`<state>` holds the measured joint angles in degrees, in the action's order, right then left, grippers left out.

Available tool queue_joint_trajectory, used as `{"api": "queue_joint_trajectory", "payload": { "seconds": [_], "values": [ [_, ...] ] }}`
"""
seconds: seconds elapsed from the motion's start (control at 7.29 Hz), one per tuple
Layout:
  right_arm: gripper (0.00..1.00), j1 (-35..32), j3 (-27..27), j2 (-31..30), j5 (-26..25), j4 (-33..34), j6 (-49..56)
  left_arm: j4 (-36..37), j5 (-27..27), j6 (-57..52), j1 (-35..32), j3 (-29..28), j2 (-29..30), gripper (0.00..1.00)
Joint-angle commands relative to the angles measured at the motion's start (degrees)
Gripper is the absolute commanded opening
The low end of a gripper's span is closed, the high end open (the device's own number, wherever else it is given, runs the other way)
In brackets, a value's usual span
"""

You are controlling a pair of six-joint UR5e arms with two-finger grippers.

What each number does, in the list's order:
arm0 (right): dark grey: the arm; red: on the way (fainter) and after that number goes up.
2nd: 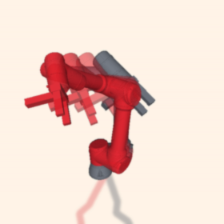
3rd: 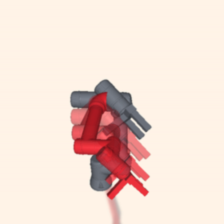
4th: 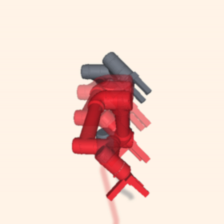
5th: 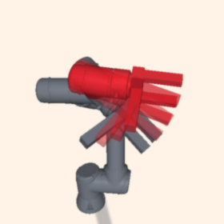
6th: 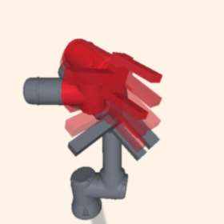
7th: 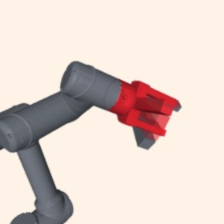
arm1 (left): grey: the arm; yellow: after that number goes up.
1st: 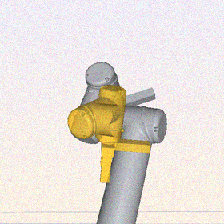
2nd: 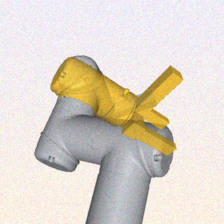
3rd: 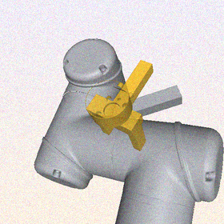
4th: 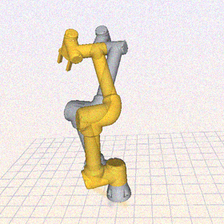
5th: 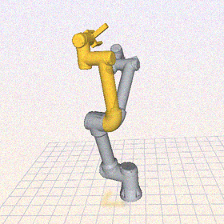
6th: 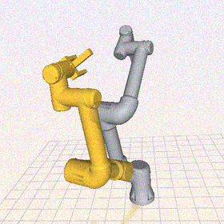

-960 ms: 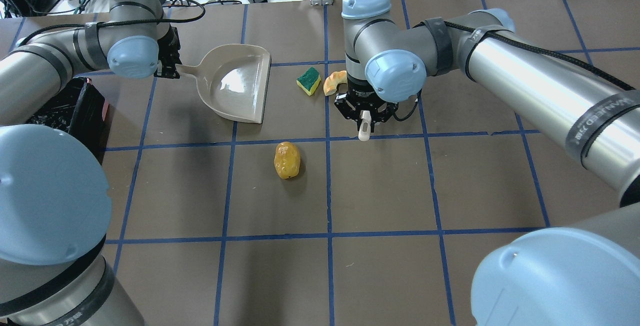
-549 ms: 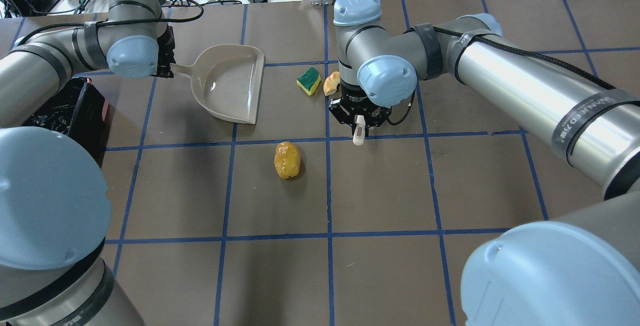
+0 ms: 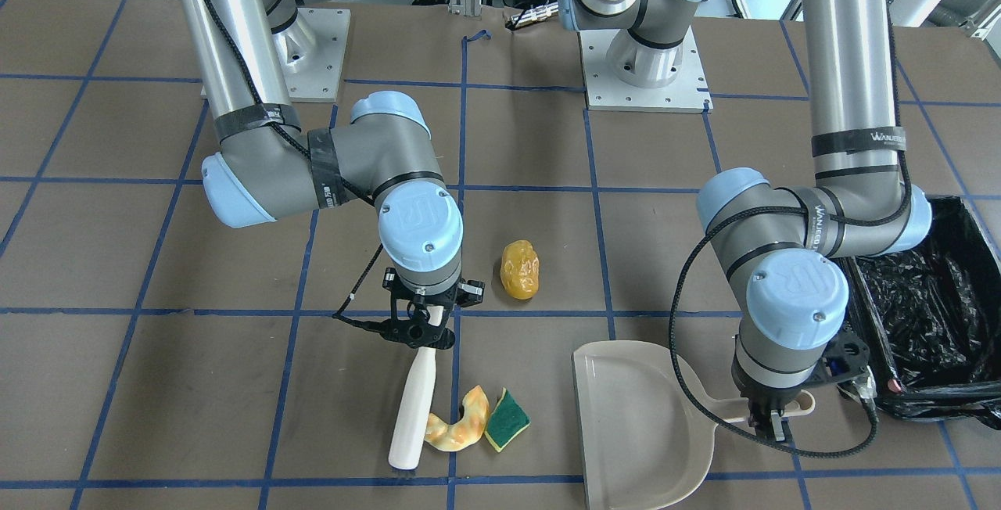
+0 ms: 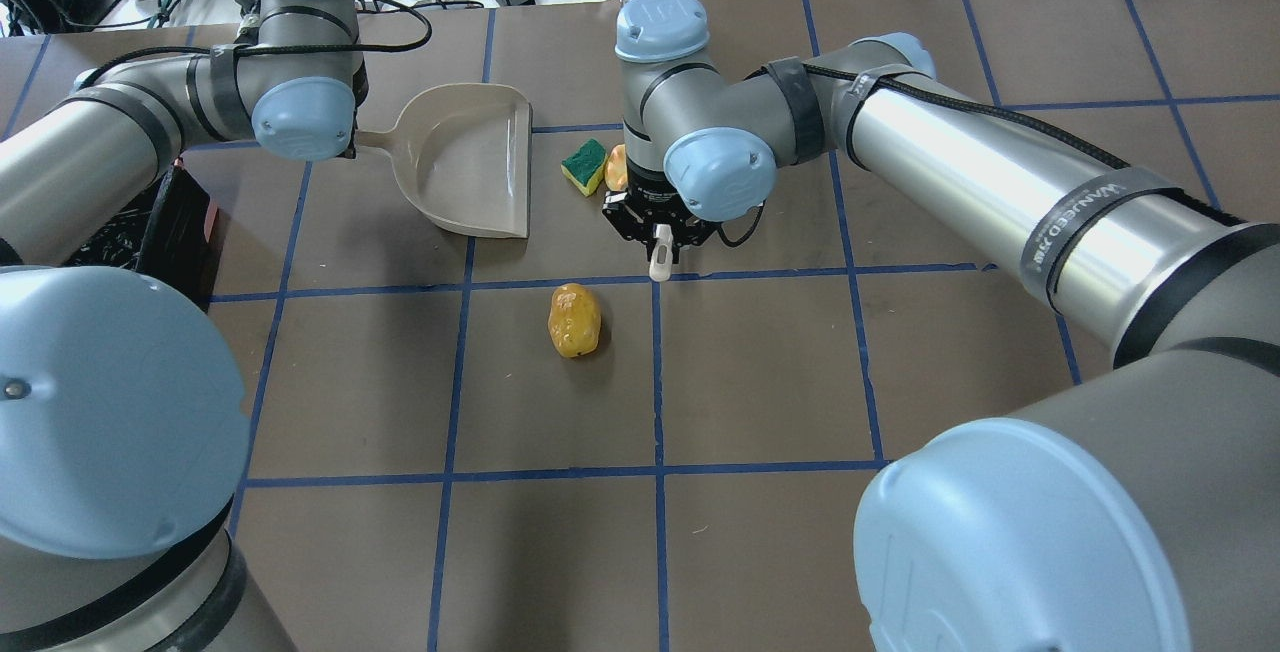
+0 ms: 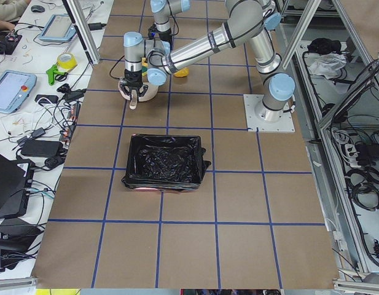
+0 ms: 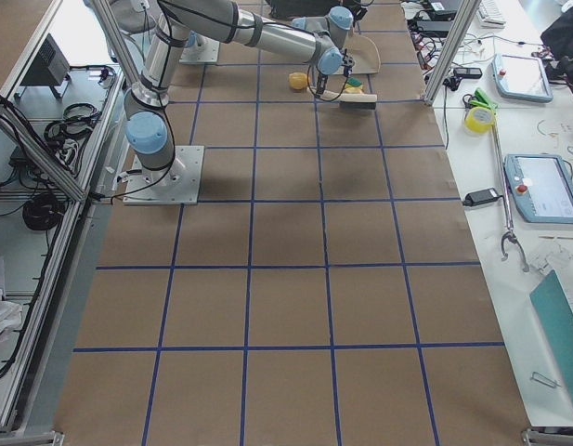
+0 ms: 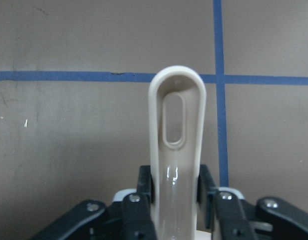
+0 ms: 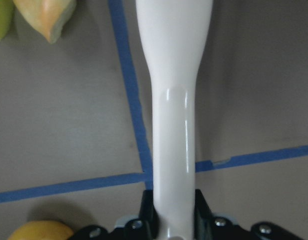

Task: Sweep and dump trash into bin
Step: 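Carry the brush with the right gripper to the sponge and croissant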

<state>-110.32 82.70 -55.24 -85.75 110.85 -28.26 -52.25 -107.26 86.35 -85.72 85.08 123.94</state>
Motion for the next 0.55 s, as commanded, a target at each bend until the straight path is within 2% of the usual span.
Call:
{"api": "queue_joint_trajectory", "payload": {
  "seconds": [0.0,0.14,0.41],
  "values": [
    [0.04,-2.18,-3.67,2.58,1.90,0.06,-1.26,0.04,-0.14,0.66,-0.33,0.00,0.25,0.00],
    [0.04,-3.14,-5.43,3.81,4.95,0.33,-1.79,0.04,-0.05,0.66,-0.33,0.00,0.33,0.00],
    [0.04,-5.69,-10.43,7.15,5.95,0.33,-2.41,-0.05,-0.05,0.66,-0.33,0.00,0.33,0.00]
  ]
}}
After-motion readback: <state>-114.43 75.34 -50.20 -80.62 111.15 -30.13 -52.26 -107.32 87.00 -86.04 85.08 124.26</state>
